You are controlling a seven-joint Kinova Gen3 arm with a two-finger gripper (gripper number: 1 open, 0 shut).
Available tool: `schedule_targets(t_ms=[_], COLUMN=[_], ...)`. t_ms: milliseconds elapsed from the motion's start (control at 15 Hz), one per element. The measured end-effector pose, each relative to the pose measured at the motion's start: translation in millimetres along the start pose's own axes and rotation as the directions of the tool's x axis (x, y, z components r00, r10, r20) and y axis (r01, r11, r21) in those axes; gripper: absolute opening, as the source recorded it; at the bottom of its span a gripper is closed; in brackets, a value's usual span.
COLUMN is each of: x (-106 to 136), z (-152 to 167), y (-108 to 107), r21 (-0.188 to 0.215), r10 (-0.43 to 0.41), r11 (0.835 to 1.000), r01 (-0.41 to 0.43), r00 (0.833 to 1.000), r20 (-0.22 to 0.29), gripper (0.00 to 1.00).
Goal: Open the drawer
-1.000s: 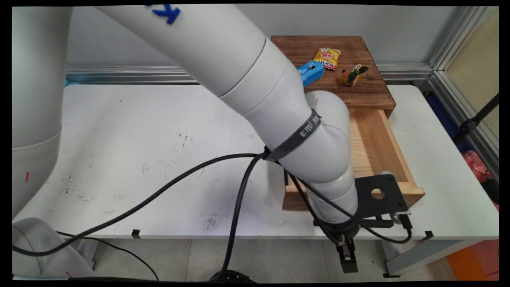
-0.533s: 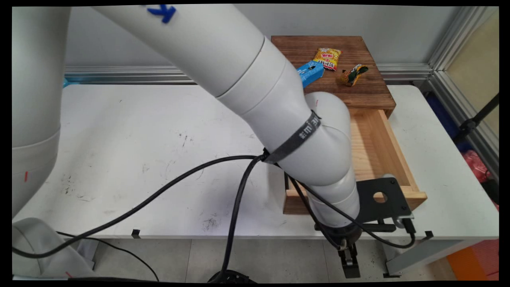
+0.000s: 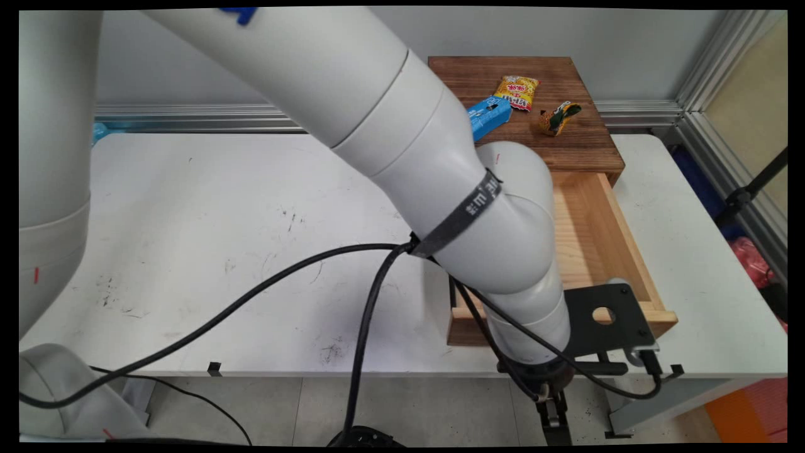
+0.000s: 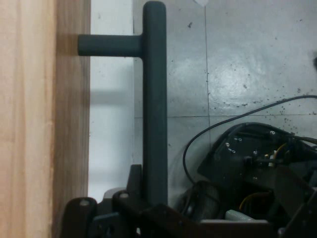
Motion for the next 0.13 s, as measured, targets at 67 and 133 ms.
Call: schedule_targets(t_ms=[67,133], x=[-0.1,-0.1], z=[-0.9,-1.8], y=[0.5,0.6], r21=[-0.002,-0.003], r10=[0.001,0.001], r11=[1.000,1.000], r01=[-0.001,-0.001], r00=[1.000,1.000], r20=[-0.001,-0.002], gripper=[1.00,1.00])
